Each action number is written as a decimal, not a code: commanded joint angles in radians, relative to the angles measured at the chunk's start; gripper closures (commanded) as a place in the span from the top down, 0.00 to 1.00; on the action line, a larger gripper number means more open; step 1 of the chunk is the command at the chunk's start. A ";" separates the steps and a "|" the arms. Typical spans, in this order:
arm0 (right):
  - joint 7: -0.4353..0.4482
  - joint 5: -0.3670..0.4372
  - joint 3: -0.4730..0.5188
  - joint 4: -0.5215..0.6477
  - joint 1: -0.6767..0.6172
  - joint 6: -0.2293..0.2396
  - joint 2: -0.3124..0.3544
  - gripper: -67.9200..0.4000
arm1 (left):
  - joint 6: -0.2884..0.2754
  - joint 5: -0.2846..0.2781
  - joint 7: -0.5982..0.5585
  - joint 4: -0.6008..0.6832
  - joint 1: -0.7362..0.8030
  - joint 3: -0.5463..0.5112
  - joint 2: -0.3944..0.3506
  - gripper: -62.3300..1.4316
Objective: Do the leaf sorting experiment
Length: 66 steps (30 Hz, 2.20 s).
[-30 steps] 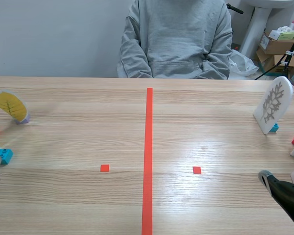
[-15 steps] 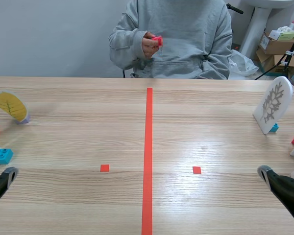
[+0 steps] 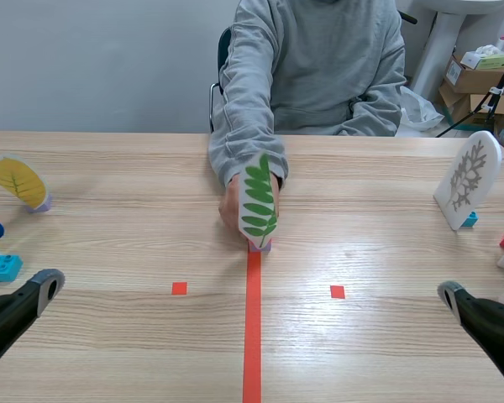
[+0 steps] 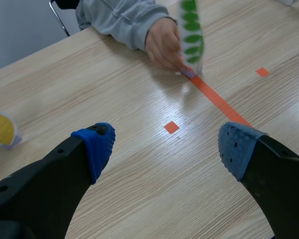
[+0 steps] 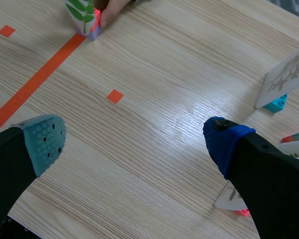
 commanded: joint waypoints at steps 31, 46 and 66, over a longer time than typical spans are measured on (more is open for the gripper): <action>0.034 0.010 0.008 0.010 0.012 0.000 0.008 0.83 | -0.003 -0.006 -0.017 -0.013 -0.003 -0.006 -0.008 0.74; 0.034 0.011 0.008 0.010 0.012 -0.003 0.008 0.83 | -0.003 -0.006 -0.017 -0.013 -0.003 -0.006 -0.008 0.74; -0.128 -0.068 -0.068 -0.118 0.328 0.010 0.015 0.83 | -0.003 -0.006 -0.017 -0.014 -0.003 -0.006 -0.008 0.74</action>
